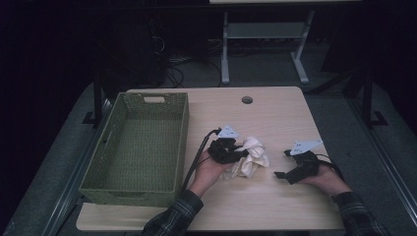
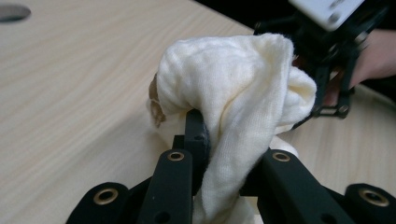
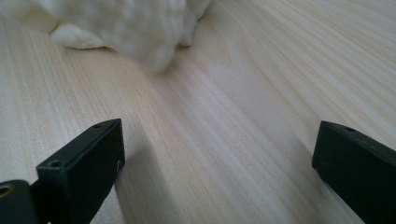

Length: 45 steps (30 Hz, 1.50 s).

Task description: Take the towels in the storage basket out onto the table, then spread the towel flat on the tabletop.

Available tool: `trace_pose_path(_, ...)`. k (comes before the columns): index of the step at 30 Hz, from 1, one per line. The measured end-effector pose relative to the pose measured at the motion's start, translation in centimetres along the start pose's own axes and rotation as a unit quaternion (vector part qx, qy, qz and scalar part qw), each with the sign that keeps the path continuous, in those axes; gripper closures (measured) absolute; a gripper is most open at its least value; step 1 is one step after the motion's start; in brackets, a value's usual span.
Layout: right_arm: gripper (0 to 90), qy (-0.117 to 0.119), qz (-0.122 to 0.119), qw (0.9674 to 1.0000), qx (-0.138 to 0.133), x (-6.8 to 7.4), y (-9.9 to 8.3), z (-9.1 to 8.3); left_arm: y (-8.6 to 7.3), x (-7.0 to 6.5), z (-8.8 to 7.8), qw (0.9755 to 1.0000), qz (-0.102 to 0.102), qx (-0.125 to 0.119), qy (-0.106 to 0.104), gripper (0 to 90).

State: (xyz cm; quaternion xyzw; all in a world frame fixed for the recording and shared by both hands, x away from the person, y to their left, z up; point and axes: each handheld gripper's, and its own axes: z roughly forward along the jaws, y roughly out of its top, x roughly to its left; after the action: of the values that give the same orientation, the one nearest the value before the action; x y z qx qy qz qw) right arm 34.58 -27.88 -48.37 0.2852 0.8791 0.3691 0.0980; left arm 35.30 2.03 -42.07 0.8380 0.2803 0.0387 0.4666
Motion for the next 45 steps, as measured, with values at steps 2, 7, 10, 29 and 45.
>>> trace_pose_path(2, 1.8, 0.000, 0.000, 1.0000, 0.000, 0.0, 0.0, 0.0, -0.8, 0.0, 1.0, 0.9997, 0.013, 0.020, 0.008, 77.6)
trace_pose_path(7, 1.8, 0.000, 0.000, 1.0000, 0.000, 0.0, 0.0, 0.0, -1.7, 0.0, 2.4, 0.9982, 0.030, 0.050, 0.013, 76.7)
trace_pose_path(10, 1.8, 0.000, 0.000, 1.0000, 0.000, 0.0, 0.0, 0.0, -2.5, 0.1, 3.5, 0.9969, 0.029, 0.072, 0.012, 75.8)
trace_pose_path(29, 1.8, 0.000, 0.000, 1.0000, 0.000, 0.0, 0.0, 0.0, -2.5, -0.8, -0.3, 0.9973, 0.029, 0.055, 0.040, 33.3)
trace_pose_path(45, 28.3, 0.042, 0.016, 0.9987, -0.024, -0.6, 1.4, -2.2, -5.8, -2.9, -3.2, 0.9936, -0.001, 0.075, 0.084, 42.3)
